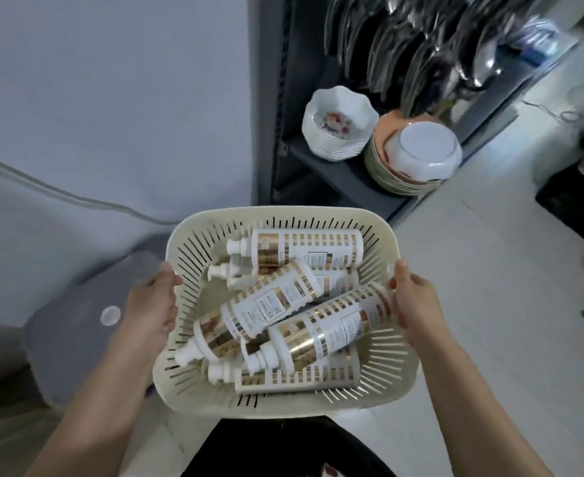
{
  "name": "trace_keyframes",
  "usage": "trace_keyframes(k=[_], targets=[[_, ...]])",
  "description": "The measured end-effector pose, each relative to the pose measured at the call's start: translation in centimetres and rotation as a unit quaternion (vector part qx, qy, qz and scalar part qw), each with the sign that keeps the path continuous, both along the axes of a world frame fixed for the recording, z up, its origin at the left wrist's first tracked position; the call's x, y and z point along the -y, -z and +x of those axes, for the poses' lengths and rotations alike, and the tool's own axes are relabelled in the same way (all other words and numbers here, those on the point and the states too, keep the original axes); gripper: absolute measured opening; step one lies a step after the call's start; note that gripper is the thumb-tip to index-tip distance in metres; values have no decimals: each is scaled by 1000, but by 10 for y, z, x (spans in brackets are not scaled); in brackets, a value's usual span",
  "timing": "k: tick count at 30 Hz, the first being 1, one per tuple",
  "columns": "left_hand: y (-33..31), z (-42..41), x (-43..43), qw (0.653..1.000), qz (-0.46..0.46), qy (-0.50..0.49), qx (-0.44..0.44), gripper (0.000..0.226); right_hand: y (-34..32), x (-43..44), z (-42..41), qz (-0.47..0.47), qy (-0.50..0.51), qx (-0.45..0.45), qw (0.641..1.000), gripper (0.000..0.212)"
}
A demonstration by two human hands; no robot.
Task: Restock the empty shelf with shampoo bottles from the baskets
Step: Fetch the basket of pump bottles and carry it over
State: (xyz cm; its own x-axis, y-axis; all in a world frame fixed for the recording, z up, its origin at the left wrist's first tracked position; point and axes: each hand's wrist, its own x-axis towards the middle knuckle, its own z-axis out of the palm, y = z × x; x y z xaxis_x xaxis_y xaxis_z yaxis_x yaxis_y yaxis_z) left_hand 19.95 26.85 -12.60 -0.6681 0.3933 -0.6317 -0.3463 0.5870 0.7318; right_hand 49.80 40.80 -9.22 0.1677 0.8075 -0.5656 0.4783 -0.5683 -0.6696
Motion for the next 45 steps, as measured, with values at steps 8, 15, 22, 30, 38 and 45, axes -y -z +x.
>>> trace_keyframes(k=[8, 15, 22, 30, 38, 45], targets=[[-25, 54, -82, 985, 40, 163, 26, 34, -13, 25, 83, 46, 153, 35, 987, 52], [-43, 122, -146, 961, 30, 276, 12, 33, -6, 42, 148, 56, 280, 2, 958, 52], [-35, 214, -192, 948, 12, 319, 20, 34, 4, 27, 233, 40, 330, -9, 943, 51], [-21, 342, -236, 948, 2, 318, 32, 35, 6, -25, 363, 38, 316, 2, 948, 50], [-42, 453, -307, 939, 25, 340, 40, 32, -12, -86, 472, 58, 335, 20, 940, 51], [-48, 531, -415, 930, 55, 360, 46, 33, -12, -171, 542, 58, 374, 9, 926, 49]])
